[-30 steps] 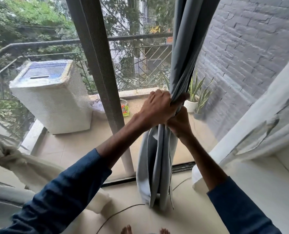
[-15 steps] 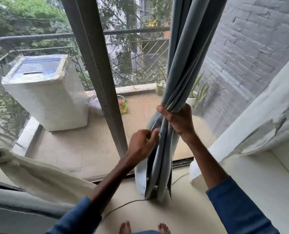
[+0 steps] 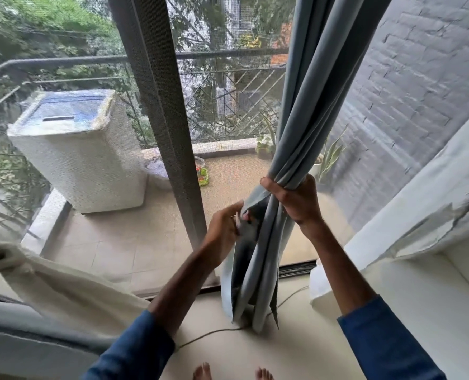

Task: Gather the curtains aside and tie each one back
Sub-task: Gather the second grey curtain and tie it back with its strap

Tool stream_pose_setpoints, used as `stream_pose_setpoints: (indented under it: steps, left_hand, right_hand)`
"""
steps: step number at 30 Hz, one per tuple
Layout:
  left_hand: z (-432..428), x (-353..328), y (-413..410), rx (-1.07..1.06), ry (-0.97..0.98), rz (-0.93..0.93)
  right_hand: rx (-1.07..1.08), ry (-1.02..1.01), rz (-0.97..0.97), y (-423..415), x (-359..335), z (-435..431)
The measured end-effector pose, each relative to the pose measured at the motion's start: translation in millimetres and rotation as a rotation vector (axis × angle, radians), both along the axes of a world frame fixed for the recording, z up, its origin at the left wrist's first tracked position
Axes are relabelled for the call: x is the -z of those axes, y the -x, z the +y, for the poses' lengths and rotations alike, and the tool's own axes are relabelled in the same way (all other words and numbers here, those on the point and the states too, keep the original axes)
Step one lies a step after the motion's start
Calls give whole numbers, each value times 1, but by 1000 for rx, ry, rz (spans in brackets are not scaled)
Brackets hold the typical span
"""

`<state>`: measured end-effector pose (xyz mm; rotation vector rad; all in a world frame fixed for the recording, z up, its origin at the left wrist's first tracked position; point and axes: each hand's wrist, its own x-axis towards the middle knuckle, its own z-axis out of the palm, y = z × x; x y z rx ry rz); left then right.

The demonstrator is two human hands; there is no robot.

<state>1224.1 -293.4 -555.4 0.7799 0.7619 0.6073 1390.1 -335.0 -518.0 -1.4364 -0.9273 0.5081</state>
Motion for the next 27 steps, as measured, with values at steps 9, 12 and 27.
stream_pose_setpoints:
  steps: [9, 12, 27]
  left_hand:
    - [19, -21, 37, 272, -987, 602]
    - [30, -29, 45, 283, -1188, 683]
    - [84, -72, 125, 289, -1295, 642]
  right_hand:
    - [-40, -32, -6, 2, -4, -1]
    - [-67, -41, 4, 3, -5, -1]
    - [-129, 68, 92, -16, -3, -26]
